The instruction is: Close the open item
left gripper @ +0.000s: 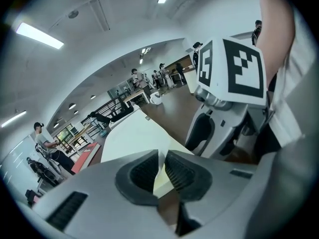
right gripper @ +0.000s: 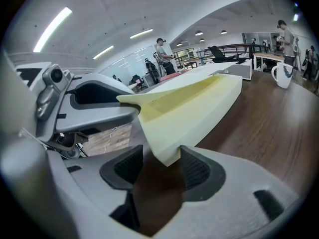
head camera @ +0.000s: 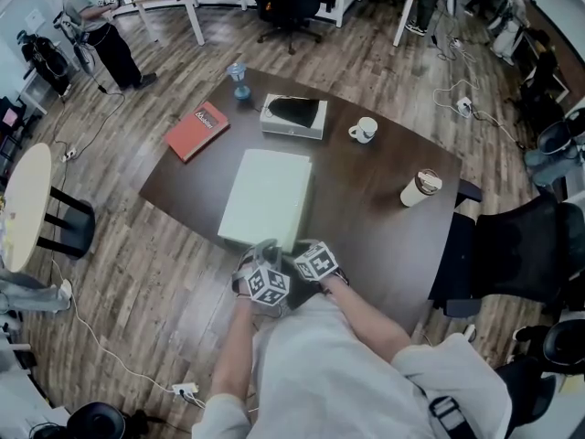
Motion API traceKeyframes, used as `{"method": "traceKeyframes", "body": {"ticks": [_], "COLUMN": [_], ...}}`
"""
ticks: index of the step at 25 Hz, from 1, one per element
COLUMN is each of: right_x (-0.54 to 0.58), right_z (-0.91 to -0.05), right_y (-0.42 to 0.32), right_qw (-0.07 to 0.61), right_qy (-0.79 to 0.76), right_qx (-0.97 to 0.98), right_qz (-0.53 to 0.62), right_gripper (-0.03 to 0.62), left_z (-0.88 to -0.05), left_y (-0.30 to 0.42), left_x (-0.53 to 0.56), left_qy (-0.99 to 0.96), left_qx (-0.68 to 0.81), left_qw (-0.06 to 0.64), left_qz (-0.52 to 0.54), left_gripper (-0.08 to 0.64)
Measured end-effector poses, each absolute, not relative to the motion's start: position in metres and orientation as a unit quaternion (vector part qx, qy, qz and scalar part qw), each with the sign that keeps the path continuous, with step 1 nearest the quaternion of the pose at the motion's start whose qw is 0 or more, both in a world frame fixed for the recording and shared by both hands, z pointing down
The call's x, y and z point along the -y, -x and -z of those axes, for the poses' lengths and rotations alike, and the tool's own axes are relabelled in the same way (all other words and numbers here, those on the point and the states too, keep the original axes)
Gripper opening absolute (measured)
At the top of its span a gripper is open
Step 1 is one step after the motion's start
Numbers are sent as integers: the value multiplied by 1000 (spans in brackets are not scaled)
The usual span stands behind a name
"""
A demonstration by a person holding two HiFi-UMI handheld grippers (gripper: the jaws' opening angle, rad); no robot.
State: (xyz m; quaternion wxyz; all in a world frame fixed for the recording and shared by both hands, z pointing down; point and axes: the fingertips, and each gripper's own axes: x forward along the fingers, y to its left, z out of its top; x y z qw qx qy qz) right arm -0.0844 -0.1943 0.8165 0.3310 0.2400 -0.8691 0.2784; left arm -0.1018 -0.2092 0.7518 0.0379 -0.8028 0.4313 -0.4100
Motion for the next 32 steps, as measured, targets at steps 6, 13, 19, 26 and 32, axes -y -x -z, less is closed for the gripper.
{"method": "traceKeyframes", "body": {"ticks": [6, 13, 19, 26, 32], "right_x": [184, 198, 199, 202, 205], "right_z": [-822, -821, -826, -829, -830], "right_y": [77, 58, 48, 42, 39], "right_qw": [348, 333, 329, 325, 323], "right_qy": [-217, -245, -258, -273, -285], "right_qx": [873, 868, 862, 857, 855], "right_qz": [-265, -274, -286, -291, -288], "right_gripper": [230, 230, 230, 222, 216], "left_z": [-756, -771, -778, -786, -791], "left_y": [100, 97, 93, 92, 92], "left_x": [210, 208, 209, 207, 209], "left_qy": [805, 808, 814, 822, 829], "left_qx": [-428, -409, -394, -366, -352], "left_qw": [25, 14, -1, -21, -36], "left_qz": [411, 425, 425, 436, 434], "left_gripper": [29, 35, 43, 54, 61]}}
